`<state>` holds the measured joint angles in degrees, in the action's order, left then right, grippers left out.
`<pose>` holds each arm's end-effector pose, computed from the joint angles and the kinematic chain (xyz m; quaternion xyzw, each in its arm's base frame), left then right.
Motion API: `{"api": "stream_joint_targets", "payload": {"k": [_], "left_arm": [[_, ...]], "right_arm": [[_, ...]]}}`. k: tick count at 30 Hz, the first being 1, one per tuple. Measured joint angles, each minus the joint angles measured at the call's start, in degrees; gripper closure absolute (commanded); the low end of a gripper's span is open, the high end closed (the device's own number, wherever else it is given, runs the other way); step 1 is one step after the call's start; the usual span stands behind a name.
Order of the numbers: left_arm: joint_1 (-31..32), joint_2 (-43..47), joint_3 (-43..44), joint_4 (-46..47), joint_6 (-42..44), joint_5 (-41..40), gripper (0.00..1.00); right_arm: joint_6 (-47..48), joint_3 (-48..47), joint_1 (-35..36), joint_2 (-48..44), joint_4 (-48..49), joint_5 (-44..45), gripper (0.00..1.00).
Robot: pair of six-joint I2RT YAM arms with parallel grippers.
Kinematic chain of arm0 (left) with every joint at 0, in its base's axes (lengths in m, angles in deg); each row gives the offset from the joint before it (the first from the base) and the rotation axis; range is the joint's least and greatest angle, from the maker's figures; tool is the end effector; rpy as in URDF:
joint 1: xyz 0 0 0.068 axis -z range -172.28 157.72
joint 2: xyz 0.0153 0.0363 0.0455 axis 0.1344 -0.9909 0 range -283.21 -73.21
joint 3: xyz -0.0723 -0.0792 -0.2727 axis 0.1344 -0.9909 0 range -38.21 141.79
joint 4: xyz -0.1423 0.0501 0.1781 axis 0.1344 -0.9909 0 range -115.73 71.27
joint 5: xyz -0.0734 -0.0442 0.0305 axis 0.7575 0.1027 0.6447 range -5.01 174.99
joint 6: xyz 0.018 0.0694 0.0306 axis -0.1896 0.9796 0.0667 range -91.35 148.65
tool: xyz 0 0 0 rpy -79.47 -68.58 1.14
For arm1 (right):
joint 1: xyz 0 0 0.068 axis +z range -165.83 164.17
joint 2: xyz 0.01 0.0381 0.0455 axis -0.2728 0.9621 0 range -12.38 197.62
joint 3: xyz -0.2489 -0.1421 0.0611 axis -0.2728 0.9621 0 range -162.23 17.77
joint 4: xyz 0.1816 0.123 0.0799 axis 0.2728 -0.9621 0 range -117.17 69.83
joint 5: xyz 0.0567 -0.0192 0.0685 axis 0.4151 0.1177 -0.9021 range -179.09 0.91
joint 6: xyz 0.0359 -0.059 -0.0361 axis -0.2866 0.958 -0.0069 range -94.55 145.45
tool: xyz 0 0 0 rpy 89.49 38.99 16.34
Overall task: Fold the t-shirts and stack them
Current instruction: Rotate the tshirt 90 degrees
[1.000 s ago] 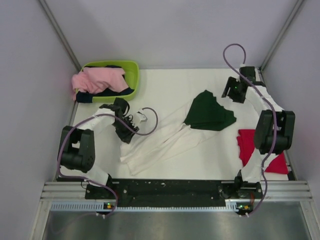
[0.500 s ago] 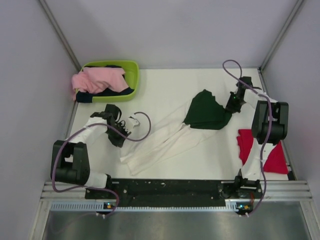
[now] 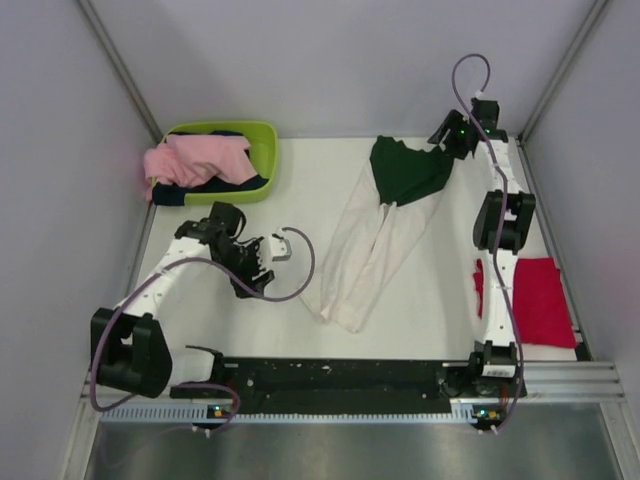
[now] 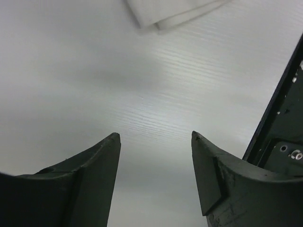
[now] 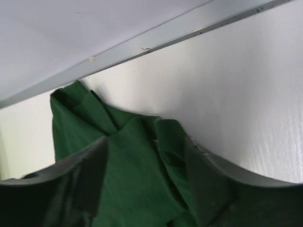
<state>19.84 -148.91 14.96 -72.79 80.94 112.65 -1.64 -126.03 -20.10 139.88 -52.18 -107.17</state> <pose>0.1909 -0.0727 0.2332 0.5375 0.8012 -0.1840 0.1879 0.5978 -0.0239 0.1847 0.1789 0.8812 0.2218 0.3773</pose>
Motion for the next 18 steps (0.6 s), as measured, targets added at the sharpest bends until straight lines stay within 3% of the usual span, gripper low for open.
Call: {"api": "stream_joint_targets", "payload": {"k": [3, 7, 10, 14, 18], "left_arm": [[0.81, 2.93, 1.62, -4.39, 11.06, 3.32, 0.29], [2.27, 3.87, 3.13, -7.43, 27.34, 7.65, 0.27], [5.6, -0.55, 3.58, -5.46, 35.63, 9.31, 0.26], [9.11, -10.82, 3.96, 2.12, 42.36, 10.38, 0.26], [10.38, -16.68, 5.55, 6.84, 45.03, 10.84, 0.31]], "right_arm": [[-0.52, -0.81, -0.26, 0.33, 1.46, 0.57, 0.21], [4.76, 14.58, -1.16, -9.51, 3.3, 1.97, 0.17], [10.29, 34.34, -1.57, -25.09, 6.43, 1.62, 0.19], [17.03, 62.53, -0.85, -55.23, 15.5, -2.69, 0.23], [21.9, 81.68, 8.92, -81.11, 24.3, -8.09, 0.27]]}}
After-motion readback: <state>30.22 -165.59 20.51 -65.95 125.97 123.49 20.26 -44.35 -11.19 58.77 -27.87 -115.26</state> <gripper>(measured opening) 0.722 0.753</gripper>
